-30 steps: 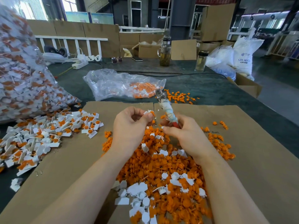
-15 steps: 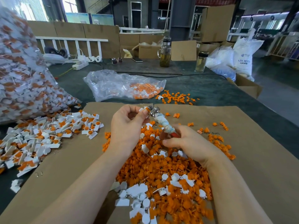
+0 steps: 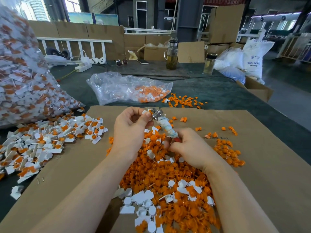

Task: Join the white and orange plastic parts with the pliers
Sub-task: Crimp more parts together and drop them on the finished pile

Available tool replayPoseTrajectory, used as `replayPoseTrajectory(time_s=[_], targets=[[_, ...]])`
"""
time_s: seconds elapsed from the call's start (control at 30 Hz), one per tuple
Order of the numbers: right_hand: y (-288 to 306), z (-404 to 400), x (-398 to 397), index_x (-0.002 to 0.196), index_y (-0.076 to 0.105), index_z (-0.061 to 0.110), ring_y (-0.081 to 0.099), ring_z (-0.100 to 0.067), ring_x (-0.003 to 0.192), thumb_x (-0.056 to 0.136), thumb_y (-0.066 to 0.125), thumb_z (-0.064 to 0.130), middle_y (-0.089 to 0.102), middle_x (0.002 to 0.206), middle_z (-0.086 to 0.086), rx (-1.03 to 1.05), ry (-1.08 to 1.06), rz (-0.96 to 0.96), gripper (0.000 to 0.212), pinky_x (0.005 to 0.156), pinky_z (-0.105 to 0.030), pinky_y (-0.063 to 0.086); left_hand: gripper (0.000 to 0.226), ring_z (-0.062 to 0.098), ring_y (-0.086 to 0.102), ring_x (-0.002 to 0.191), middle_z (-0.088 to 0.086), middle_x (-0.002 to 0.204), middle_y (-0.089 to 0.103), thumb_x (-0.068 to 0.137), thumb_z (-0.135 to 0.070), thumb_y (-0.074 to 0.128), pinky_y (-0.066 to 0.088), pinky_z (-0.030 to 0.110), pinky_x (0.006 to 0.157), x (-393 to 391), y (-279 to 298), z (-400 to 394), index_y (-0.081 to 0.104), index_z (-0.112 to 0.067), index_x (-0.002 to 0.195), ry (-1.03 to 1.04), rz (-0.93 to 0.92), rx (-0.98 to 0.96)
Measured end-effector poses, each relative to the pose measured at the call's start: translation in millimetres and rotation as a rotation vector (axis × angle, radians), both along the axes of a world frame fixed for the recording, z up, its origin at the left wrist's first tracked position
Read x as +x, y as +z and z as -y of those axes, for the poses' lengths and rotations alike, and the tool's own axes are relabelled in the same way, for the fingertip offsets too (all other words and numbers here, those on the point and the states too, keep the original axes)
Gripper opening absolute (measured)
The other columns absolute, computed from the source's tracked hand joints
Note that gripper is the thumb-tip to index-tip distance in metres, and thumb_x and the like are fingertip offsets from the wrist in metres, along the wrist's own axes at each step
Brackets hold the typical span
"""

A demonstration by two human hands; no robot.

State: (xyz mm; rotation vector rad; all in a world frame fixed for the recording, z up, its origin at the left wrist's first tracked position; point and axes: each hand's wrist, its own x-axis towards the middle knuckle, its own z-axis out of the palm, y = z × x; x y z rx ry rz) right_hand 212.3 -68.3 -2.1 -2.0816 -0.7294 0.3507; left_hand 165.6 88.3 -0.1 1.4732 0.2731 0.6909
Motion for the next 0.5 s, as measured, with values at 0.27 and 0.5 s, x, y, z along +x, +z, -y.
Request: replayPoseTrajectory(time_s=[0.27, 0.5], targets=[[-3.6, -4.9, 0.9, 0.079, 0.061, 0.024, 0.06, -0.026, 0.071, 0.089, 0.056, 0.007, 0.068, 0.087, -0.012, -0.014, -0.024, 0.019, 0.02, 0.067, -0.044, 0.051, 0.008, 0.008, 0.07, 0.065, -0.004, 0.064, 0.071, 0.092, -0.007, 0.064, 0.057, 0.018, 0.064, 1.7, -0.1, -4.3, 0.066, -0.008, 0.084, -0.055, -0.075, -0.153], [-9.8, -3.1, 7.8, 0.078, 0.062, 0.026, 0.058, -0.003, 0.055, 0.088, 0.059, 0.013, 0.067, 0.078, 0.003, 0.02, -0.176, 0.108, 0.016, 0.053, -0.031, 0.046, 0.012, 0.009, 0.074, 0.07, 0.006, 0.077, 0.077, 0.093, -0.017, 0.065, 0.057, 0.018, 0.054, 4.2, 3.0, -43.2, 0.067, -0.007, 0.098, 0.149, -0.149, -0.857]])
